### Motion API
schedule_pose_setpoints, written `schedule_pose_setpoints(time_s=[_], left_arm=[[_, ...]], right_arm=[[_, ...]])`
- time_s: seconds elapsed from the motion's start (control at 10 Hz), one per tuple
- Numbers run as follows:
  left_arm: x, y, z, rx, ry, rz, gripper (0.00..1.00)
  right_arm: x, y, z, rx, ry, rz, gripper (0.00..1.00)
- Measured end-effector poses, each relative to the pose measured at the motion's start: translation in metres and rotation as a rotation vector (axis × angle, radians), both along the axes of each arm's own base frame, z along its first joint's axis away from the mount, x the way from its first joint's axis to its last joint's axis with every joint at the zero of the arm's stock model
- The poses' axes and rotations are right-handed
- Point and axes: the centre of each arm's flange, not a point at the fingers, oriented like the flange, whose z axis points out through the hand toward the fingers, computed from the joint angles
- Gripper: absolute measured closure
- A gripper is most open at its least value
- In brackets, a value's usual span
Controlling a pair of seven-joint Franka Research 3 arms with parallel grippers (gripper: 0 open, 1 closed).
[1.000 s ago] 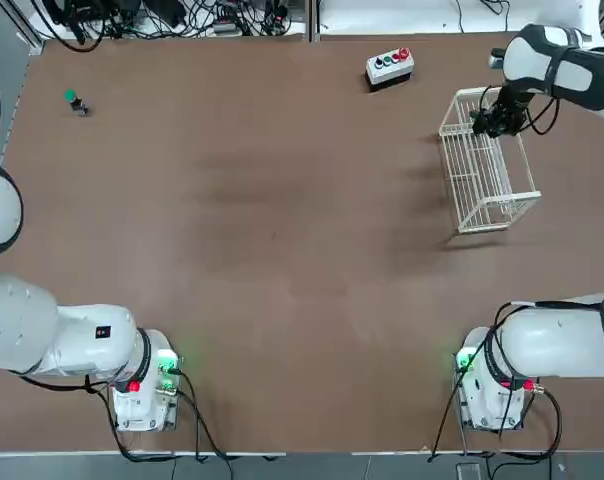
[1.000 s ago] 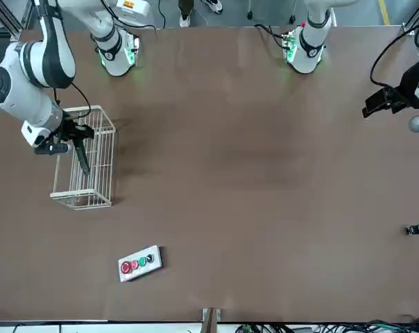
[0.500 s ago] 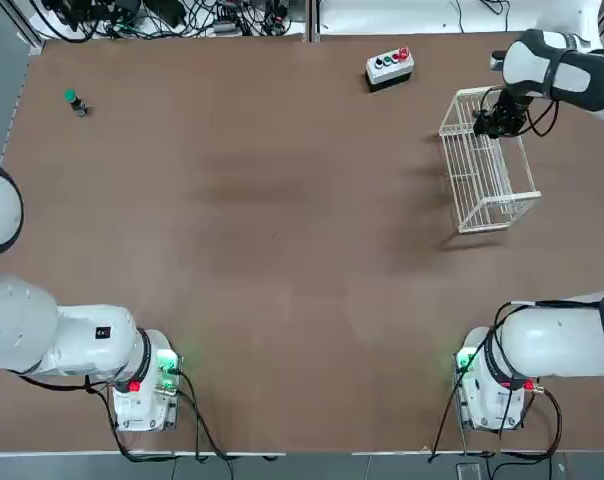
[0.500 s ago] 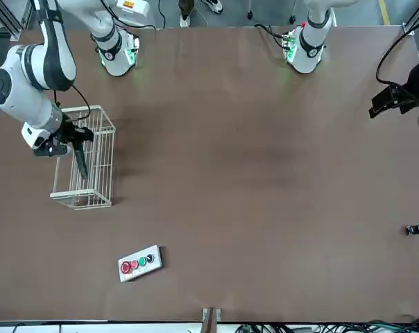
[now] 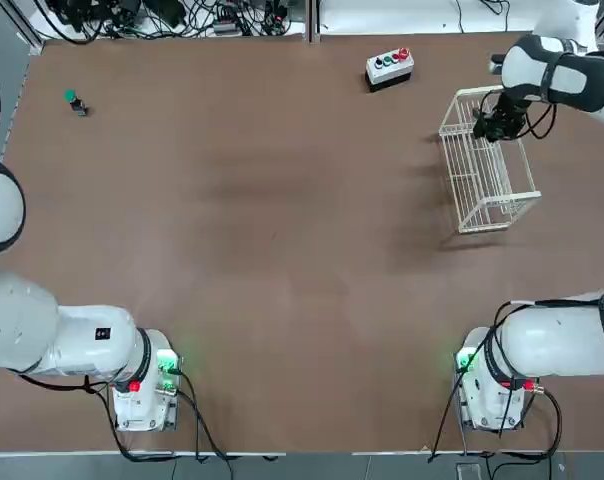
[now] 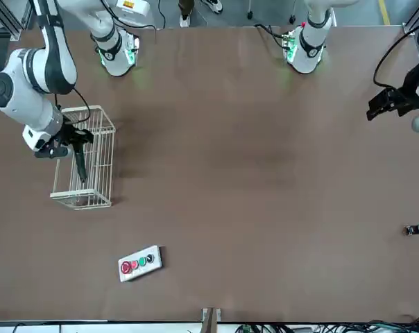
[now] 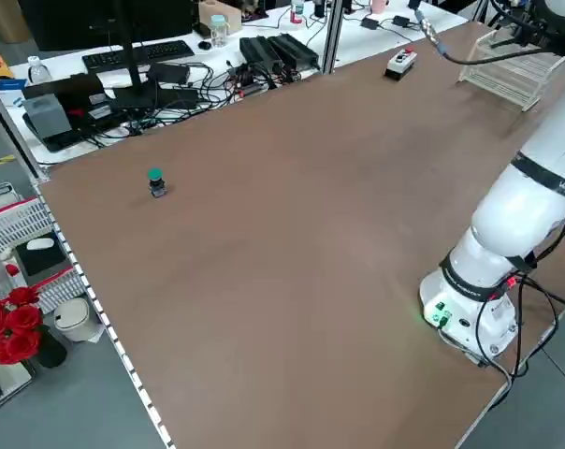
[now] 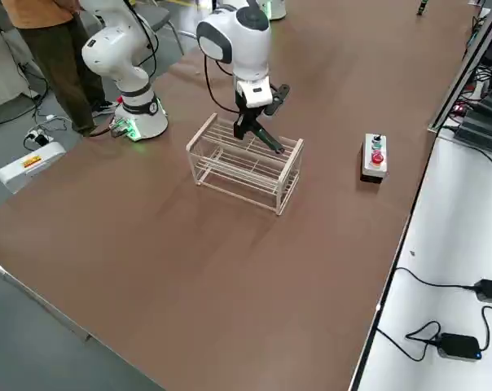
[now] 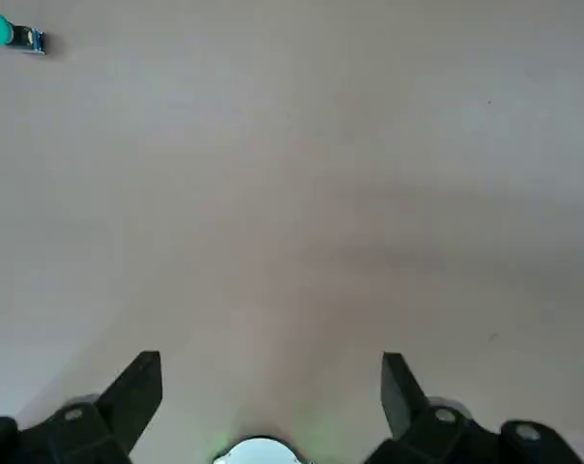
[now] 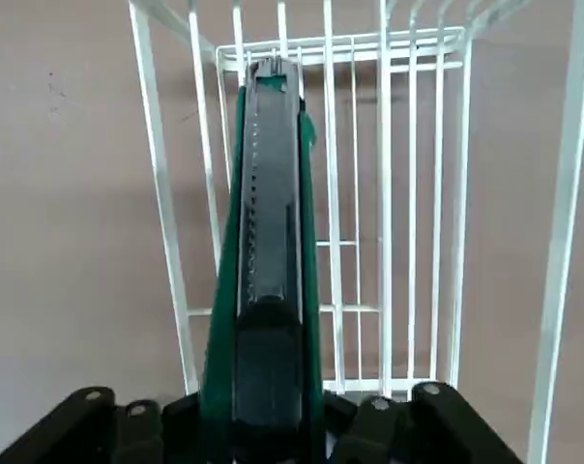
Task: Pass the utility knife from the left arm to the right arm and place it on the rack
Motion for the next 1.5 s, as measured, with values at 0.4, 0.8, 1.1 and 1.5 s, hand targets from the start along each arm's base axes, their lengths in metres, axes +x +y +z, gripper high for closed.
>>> schedule_pose_setpoints(time_s=[0.4,0.8,1.1,1.5], left_arm=[[0.0,-0.007,0.001,0.004,-0.001,0.038,0.0],[-0.004,-0.041,0.001,0.007,0.001,0.016,0.0],[-0.003,-0.036,0.003,0.006,-0.004,0.025,0.0],[-0.003,-0.036,0.004,0.006,-0.006,0.026,0.0]], right_arm=[[0.0,0.0,-0.004,-0.001,0.001,0.002,0.85],[0.003,0.0,-0.018,-0.005,0.01,0.001,0.8],[0.004,-0.001,-0.028,-0.008,0.02,0.0,0.74],[0.004,-0.001,-0.028,-0.008,0.018,0.0,0.56]])
